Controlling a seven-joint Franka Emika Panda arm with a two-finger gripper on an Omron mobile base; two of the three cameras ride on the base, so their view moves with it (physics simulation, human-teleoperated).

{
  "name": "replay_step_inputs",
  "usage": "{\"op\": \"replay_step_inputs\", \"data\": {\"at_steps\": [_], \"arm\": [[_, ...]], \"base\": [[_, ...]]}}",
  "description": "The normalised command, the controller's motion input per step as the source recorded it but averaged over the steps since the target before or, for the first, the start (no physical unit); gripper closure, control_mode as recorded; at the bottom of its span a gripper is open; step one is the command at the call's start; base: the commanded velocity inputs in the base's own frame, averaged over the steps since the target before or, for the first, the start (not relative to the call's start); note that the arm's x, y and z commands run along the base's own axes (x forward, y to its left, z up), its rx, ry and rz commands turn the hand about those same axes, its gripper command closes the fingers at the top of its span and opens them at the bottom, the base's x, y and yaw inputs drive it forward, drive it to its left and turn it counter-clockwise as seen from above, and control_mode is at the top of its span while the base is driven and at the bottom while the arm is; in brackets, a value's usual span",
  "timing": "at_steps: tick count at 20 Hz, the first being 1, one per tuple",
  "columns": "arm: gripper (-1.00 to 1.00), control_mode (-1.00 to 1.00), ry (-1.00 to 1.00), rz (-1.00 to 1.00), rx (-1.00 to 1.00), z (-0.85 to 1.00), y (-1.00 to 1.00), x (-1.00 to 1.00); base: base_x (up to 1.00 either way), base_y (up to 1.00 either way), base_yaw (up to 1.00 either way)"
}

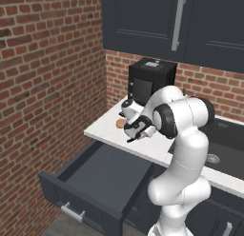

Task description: Pick the rolling pin from the drawer and place it on the counter.

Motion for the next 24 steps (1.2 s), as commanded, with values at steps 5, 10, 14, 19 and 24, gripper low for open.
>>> {"op": "replay_step_inputs", "data": {"at_steps": [5,10,14,19,24], "arm": [[-1.0,-1.0,-0.21,0.0,0.0,0.48,-0.18,-0.72],[-1.0,-1.0,-0.15,0.04,-0.02,0.8,0.08,-0.88],[-1.0,-1.0,-0.07,0.04,-0.12,1.0,0.34,-0.56],[-1.0,-1.0,-0.05,0.0,-0.07,0.96,0.18,-0.36],[-1.0,-1.0,-0.01,0.0,-0.04,0.7,0.24,-0.11]], "base": [[0.0,0.0,0.0],[0.0,0.0,0.0],[0.0,0.0,0.0],[0.0,0.0,0.0],[0.0,0.0,0.0]]}}
